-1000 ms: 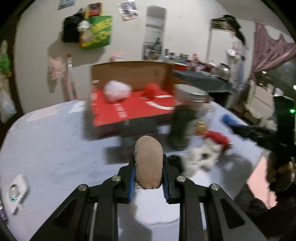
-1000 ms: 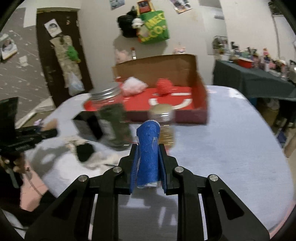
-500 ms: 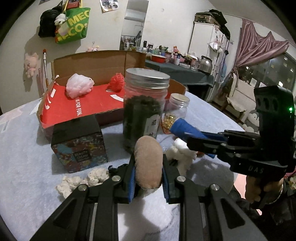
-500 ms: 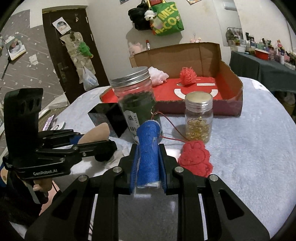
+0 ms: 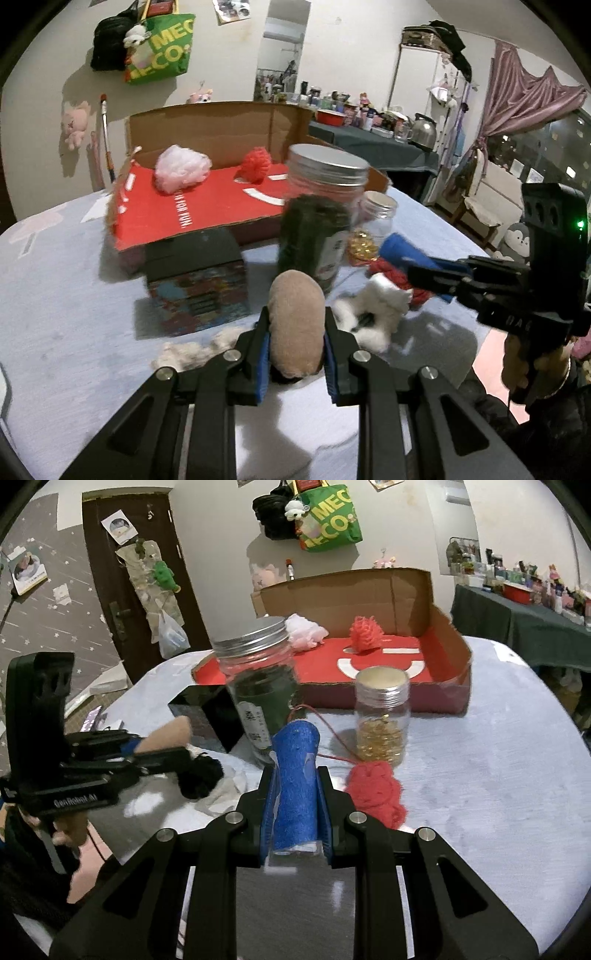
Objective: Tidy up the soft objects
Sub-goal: 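Carry the tan puff with the left tool while the right tool carries the blue roll into the box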
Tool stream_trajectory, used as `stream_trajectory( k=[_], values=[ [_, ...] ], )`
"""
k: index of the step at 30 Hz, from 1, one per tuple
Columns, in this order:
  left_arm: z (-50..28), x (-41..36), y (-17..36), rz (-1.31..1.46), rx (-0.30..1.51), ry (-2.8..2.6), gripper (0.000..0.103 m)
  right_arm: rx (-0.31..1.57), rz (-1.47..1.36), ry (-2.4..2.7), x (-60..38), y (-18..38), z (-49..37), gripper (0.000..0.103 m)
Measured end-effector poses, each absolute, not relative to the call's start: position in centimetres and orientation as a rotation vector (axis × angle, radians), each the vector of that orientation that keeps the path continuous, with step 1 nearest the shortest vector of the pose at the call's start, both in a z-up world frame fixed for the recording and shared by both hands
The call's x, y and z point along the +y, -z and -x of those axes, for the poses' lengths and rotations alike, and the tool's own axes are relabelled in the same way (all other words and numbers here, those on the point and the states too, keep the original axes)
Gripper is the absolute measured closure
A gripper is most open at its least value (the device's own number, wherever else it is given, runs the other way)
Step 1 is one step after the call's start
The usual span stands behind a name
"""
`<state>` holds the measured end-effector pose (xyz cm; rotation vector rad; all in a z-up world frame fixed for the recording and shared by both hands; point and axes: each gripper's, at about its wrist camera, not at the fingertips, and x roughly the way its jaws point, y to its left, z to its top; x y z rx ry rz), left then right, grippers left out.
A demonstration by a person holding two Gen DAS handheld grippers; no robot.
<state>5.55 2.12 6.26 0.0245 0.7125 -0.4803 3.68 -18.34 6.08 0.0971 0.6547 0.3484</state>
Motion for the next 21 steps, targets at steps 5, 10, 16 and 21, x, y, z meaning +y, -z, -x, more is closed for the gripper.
stream_trajectory(
  k=[5, 10, 16, 21],
  values=[
    [-5.7, 4.2, -6.3, -0.035, 0.747, 0.431, 0.078, 0.671, -0.078, -0.305, -19.4, -6.5, -3.7, 0.083],
    [-6.1, 6.3, -6.2, -0.043, 0.779, 0.387, 0.078, 0.694, -0.079, -0.258, -21.2, -6.7, -3.7, 0.083],
    [-7.0, 9.1, -5.9, -0.044, 0.807, 0.343, 0.078, 0.720, -0.072, -0.195, -23.5, -6.9, -4.1, 0.083],
    [-8.7, 10.8, -6.0, -0.055, 0.819, 0.335, 0.078, 0.747, -0.074, -0.177, -25.0, -7.1, -5.3, 0.083]
  ],
)
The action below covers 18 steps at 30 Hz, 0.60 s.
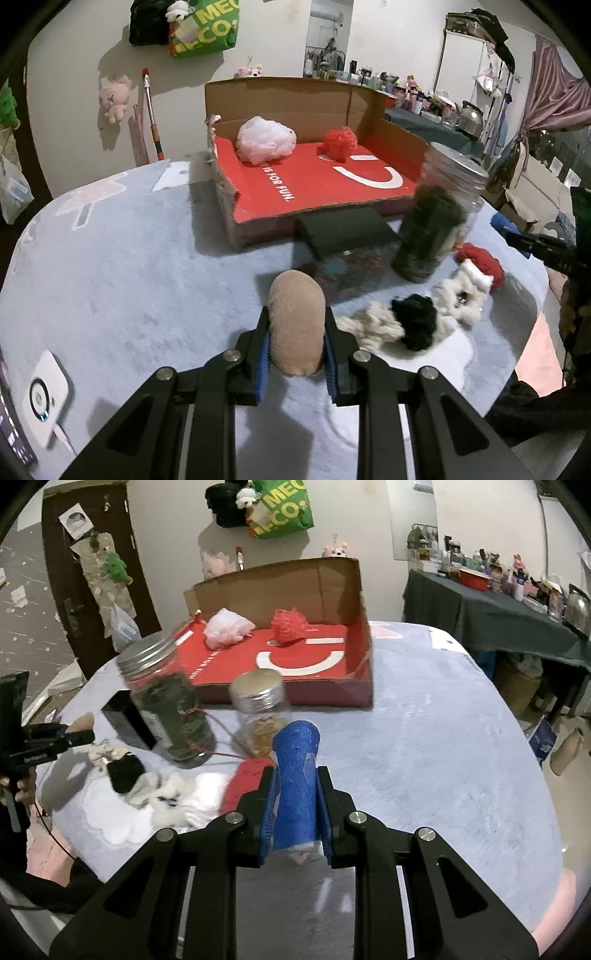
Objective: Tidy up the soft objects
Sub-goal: 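Carry the tan puff with the left tool while the right tool carries the blue roll into the box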
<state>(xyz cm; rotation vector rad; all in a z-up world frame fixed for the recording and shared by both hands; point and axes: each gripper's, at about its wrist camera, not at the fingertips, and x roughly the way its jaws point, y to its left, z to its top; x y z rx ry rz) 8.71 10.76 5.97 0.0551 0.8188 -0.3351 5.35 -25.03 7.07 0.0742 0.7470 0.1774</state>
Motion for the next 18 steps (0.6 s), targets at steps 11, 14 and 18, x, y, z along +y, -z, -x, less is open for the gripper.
stream_trajectory(
  k=[11, 14, 18],
  values=[
    [-13.0, 11.5, -6.9, -0.117, 0.819, 0.440, 0.078, 0.784, 0.011, -0.188, -26.3, -8.1, -9.7, 0.083],
    [-13.7, 11.4, -7.9, -0.142, 0.807, 0.458, 0.078, 0.781, 0.038, -0.208, -26.1, -8.8, -10.9, 0.083],
    [-15.5, 11.0, -9.4, -0.162, 0.794, 0.460, 0.078, 0.769, 0.045, -0.235, -25.9, -10.0, -13.2, 0.083]
  ],
)
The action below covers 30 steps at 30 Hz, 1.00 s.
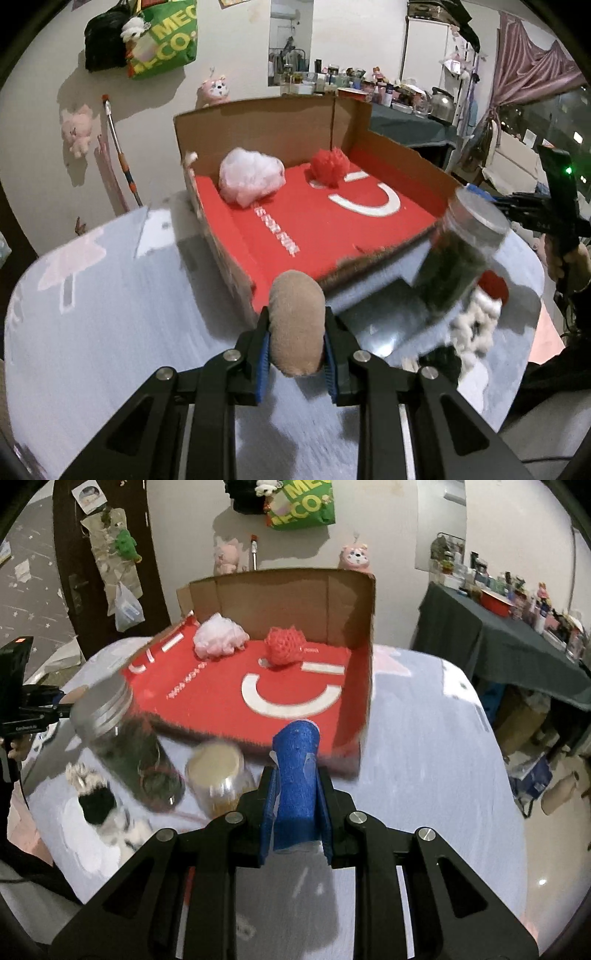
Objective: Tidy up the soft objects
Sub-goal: 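Carry the tan puff with the left tool while the right tool carries the blue roll into the box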
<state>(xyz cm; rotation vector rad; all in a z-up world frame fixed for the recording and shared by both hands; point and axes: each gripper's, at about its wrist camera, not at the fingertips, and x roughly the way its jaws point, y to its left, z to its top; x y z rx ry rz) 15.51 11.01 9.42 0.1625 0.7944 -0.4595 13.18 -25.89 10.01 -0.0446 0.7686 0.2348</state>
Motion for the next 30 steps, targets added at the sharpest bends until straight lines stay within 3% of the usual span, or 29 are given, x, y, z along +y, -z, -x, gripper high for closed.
stream_trajectory(
  k=[12, 30],
  values=[
    [-24.3, 6.5, -10.6, -0.178, 0.890, 0.403, 0.078, 0.848, 0.105, -0.215, -22.8, -11.3, -23.8, 0.083],
    [-33.0, 2.1, -6.1, -0.314, 1.090, 0.266, 0.074, 1.159, 0.161, -0.087, -21.0, -5.4, -36.1, 0.083]
  ],
)
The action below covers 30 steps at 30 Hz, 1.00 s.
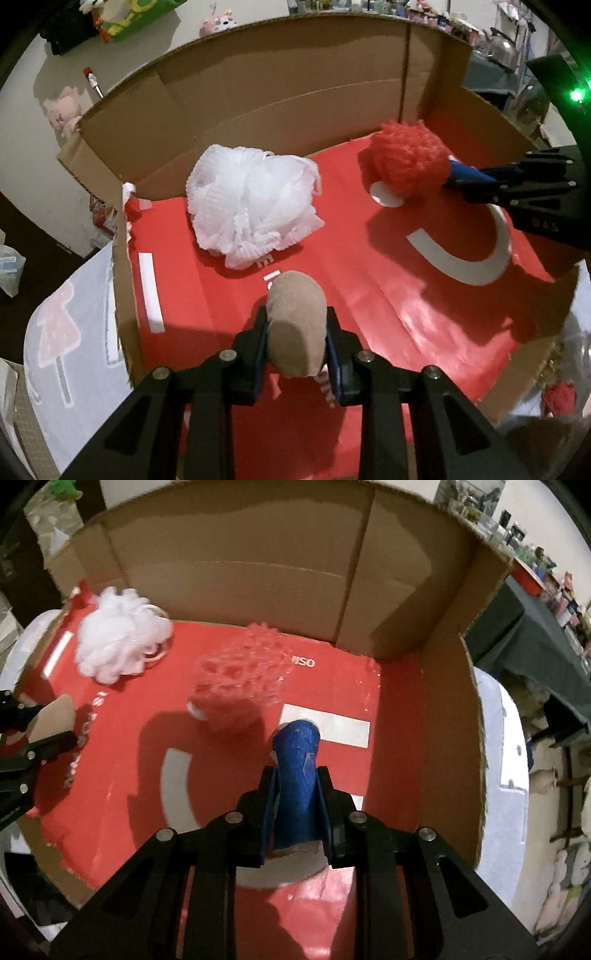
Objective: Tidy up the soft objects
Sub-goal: 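Carry the tan puff with the left tool while the right tool carries the blue roll into the box, then open the left tool on the tan puff while the right tool releases the blue roll in the box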
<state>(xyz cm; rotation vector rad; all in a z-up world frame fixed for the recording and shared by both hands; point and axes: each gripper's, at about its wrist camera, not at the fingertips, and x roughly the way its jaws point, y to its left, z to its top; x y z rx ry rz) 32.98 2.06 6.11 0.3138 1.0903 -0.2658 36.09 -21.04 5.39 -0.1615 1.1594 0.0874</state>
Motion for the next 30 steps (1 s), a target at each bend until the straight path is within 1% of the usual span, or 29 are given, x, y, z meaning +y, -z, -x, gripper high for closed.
stream_trajectory(
  k=[4, 7, 13, 20, 24, 29, 30],
  values=[
    [-33.5, 2.3, -5.6, -0.314, 1.107, 0.250, 0.071, 1.159, 0.177, -0.073, -21.3, -4.9, -36.6, 0.082],
    [-33.8, 2.8, -5.0, -0.307, 1.121, 0.240, 0.071, 1.150, 0.202, -0.077, -21.2, -4.7, -36.7, 0.082],
    [-34.3, 3.5, -4.8, -0.287, 1.130, 0.223, 0.065, 1.150, 0.219, -0.081, -20.9, -4.6, -36.8, 0.082],
    [-35.1, 3.9, -4.9, -0.280, 1.133, 0.221, 0.061, 1.168, 0.239, -0.084, -21.2, -4.1, -37.1, 0.082],
    [-35.1, 3.6, -4.9, -0.277, 1.134, 0.217, 0.052, 1.170, 0.237, -0.080, -21.4, -4.1, -37.1, 0.082],
    [-34.5, 3.0, -5.2, -0.283, 1.108, 0.222, 0.046, 1.177, 0.241, -0.085, -20.8, -4.1, -37.7, 0.081],
    [-34.4, 3.0, -5.3, -0.283, 1.104, 0.223, 0.044, 1.177, 0.244, -0.087, -20.8, -4.2, -37.6, 0.080]
  ],
)
